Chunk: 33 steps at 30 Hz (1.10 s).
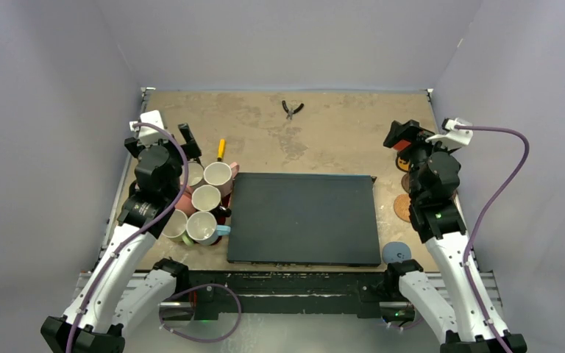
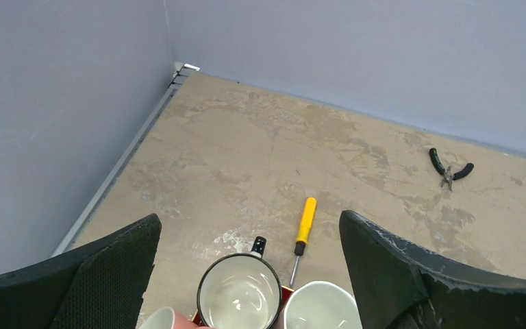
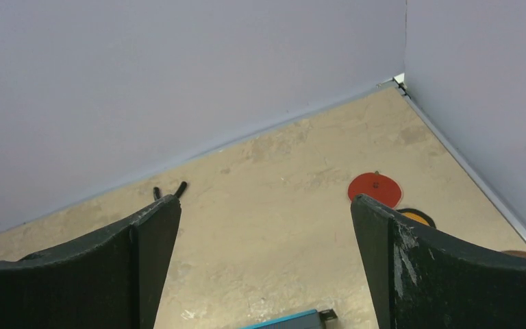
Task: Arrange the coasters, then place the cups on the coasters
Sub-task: Move the coaster to the center of the board.
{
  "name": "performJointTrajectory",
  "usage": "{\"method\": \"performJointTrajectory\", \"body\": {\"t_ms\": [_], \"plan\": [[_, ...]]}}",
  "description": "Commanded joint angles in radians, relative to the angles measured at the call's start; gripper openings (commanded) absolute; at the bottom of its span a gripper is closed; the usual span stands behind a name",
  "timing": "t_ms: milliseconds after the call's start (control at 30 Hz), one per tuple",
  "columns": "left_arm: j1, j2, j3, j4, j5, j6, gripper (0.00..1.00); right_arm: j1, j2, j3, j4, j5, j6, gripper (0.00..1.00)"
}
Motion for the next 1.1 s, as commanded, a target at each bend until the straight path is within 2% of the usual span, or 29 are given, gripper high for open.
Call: {"method": "performJointTrajectory", "body": {"t_ms": [0, 167, 367, 433, 567, 633, 800, 900, 1067], "plan": [[0.005, 0.009, 0.024, 0.036, -0.021, -0.009, 0.98, -0.002, 0.005, 0.009, -0.021, 0.012, 0.003, 0.98], [0.005, 0.037, 0.026, 0.018, -0.046, 0.003, 0.99, -0.003, 0.019, -0.025, -0.006, 0.051, 0.075, 0.98], [0.004, 0.099, 0.038, 0.024, -0.034, 0.0, 0.99, -0.004, 0.087, -0.027, -0.004, 0.044, 0.051, 0.98], [0.005, 0.153, 0.101, 0.009, 0.015, -0.002, 0.99, -0.006, 0.119, -0.014, -0.014, 0.049, 0.049, 0.98], [0.005, 0.3, 0.32, -0.032, 0.137, -0.031, 0.99, -0.015, 0.208, 0.016, -0.008, -0.008, 0.067, 0.98], [0.005, 0.34, 0.361, -0.024, 0.155, -0.05, 0.99, -0.03, 0.279, 0.043, -0.013, -0.047, 0.071, 0.98], [0.032, 0.292, 0.18, 0.184, 0.19, 0.001, 0.98, -0.111, 0.489, 0.104, -0.068, -0.098, 0.097, 0.98], [0.018, 0.262, 0.11, 0.197, 0.144, 0.007, 0.98, -0.159, 0.597, 0.118, -0.056, -0.135, 0.113, 0.98], [0.006, 0.305, 0.129, 0.174, 0.181, 0.034, 0.98, -0.227, 0.83, 0.257, -0.1, -0.12, 0.095, 0.98]]}}
